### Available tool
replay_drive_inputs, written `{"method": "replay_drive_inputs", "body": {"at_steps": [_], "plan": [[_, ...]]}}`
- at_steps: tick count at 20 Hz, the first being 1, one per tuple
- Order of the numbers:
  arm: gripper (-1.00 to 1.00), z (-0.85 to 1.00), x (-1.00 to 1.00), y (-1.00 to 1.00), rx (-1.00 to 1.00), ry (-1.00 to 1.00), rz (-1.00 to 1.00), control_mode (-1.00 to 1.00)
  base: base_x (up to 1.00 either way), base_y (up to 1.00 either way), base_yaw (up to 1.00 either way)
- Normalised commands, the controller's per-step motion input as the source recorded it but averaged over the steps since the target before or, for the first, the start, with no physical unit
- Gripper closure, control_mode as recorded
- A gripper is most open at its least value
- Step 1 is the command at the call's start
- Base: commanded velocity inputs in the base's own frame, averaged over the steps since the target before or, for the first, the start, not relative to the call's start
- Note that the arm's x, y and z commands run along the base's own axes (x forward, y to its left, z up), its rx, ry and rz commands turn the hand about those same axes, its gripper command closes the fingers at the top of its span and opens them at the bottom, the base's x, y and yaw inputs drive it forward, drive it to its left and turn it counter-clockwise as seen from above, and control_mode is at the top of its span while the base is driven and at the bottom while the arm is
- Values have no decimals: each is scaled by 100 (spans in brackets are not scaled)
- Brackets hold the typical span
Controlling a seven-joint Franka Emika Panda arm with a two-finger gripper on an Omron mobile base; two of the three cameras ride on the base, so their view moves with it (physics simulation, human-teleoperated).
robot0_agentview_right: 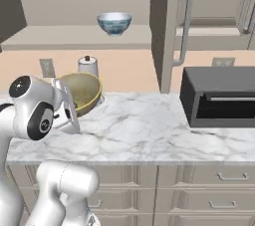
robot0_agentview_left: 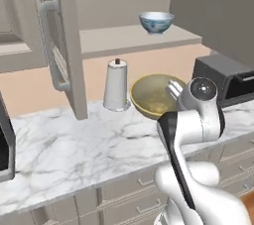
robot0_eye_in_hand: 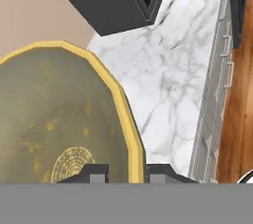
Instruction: Take the smaller bowl and place it next to the appetizer plate on the dining counter , and place the larger bowl next to the plate with cooked food.
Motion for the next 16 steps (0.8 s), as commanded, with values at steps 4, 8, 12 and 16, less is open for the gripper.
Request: {"method": "replay_drive_inputs", "body": {"at_steps": [4,8,12,16], "plan": [[100,0,0,0,0,0,0,100,-22,0,-80],[100,0,0,0,0,0,0,100,-18,0,-92],[100,0,0,0,0,0,0,100,-10,0,-91],[100,0,0,0,0,0,0,100,-4,0,-89]]}}
